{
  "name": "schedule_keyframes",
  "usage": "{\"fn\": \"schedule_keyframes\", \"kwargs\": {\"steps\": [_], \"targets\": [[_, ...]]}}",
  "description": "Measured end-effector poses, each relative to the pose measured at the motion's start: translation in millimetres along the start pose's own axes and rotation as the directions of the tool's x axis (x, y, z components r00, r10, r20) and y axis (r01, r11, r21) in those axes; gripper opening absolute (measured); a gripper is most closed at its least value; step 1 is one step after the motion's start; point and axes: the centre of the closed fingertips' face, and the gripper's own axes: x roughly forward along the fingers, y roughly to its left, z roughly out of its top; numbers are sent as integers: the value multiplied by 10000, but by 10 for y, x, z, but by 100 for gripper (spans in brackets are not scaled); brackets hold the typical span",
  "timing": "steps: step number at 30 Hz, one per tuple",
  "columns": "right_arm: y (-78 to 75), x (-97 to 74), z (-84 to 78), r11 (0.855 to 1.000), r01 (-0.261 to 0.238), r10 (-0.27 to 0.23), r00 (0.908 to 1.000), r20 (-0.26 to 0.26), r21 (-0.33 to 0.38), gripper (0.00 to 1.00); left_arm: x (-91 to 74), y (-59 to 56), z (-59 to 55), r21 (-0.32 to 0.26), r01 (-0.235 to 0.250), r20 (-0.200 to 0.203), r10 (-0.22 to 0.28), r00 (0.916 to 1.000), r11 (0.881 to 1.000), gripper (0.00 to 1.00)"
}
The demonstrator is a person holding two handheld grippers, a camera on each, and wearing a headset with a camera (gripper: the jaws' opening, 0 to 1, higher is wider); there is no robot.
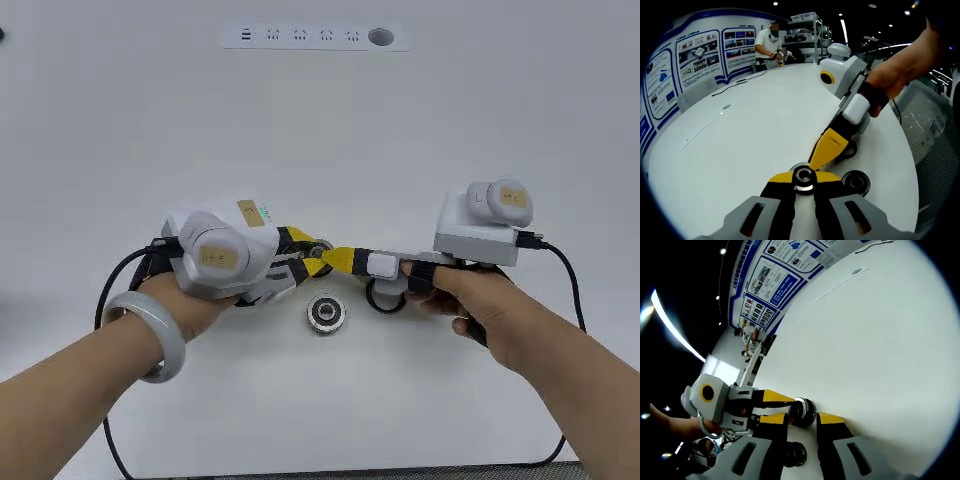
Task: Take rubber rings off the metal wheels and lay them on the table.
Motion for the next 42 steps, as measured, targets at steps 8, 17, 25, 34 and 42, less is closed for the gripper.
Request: {"fn": "schedule_keyframes", "kwargs": {"steps": [8, 17, 25, 34, 42], "targets": [[7, 36, -3, 9994, -136, 137, 9999, -18, 331, 23, -1, 7, -1, -38, -30, 5, 30, 10000, 10000, 13], [42, -17, 47, 9990, -257, 252, 9996, 154, 367, 21, -2, 10, -4, -13, -39, 45, 39, 10000, 10000, 13], [29, -27, 22, 9998, -68, 69, 9999, 75, -185, 13, -4, 7, -4, -7, -29, 23, 29, 10000, 10000, 13], [50, -24, -41, 9999, 9, -9, 10000, -41, -160, 22, -5, 6, -7, -52, -41, 65, 41, 10000, 10000, 13], [82, 11, -35, 9994, -213, 212, 9998, 22, 279, 24, -4, 8, -1, -131, -28, 129, 30, 9999, 9999, 13]]}}
